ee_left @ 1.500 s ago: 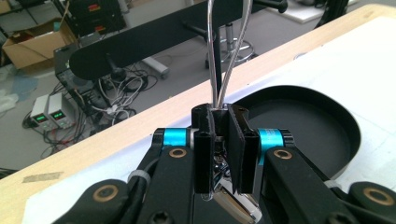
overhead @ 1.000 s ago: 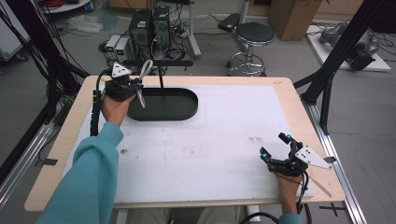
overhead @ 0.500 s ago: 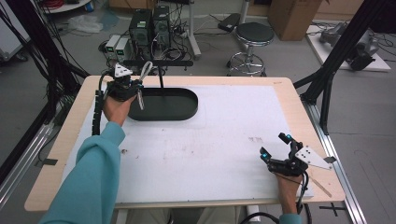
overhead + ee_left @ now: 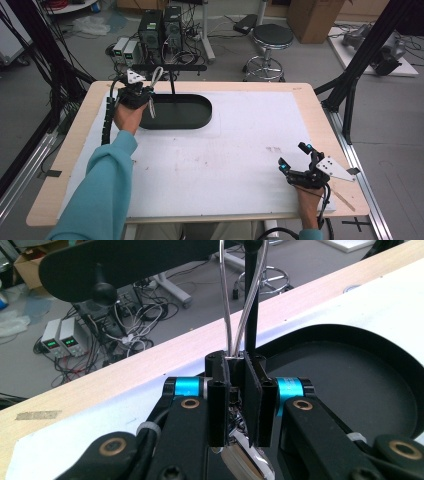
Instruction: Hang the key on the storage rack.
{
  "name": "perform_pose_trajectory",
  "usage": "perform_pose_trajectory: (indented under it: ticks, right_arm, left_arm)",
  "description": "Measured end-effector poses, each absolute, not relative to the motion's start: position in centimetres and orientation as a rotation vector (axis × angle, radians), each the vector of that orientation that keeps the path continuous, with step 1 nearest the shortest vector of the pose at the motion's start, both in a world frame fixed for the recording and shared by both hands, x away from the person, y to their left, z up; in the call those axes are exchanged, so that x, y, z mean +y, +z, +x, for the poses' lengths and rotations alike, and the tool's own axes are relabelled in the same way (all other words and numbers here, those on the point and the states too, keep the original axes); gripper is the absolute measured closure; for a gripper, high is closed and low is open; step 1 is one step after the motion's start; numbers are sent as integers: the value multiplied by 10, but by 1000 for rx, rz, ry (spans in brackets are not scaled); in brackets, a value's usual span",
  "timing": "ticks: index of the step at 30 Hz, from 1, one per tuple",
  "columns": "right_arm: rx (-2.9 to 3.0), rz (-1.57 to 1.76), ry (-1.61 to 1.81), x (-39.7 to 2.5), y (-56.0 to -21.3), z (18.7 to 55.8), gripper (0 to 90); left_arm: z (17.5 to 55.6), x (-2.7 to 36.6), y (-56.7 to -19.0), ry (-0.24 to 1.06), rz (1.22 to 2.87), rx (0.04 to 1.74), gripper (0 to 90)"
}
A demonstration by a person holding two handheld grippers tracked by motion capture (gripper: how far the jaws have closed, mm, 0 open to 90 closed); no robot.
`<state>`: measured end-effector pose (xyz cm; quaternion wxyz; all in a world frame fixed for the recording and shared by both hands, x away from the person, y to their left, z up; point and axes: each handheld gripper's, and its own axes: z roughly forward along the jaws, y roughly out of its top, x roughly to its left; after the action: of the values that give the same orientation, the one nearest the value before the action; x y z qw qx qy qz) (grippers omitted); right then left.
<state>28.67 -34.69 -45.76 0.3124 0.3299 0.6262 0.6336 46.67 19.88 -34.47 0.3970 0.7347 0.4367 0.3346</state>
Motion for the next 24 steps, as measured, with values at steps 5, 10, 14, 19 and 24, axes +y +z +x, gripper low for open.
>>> perform_pose_trajectory:
  ticks: [5,10,14,19,24]
  right_arm:
    - [1650,869,1671,-347,-458,287,34]
    - [1653,870,1672,-347,-458,287,34]
    - [1652,871,1671,-347,-458,287,34]
    - [1652,870,1672,-347,-458,287,34]
    - [1653,858,1667,-347,-458,287,34]
  left_arm:
    - [469,193,-349,869,1868,1116,814]
    - [472,189,-354,885,1879,1143,814]
    - [475,187,-356,884,1873,1153,814]
    - [477,188,-359,880,1871,1161,813]
    - [480,185,-360,878,1865,1177,813]
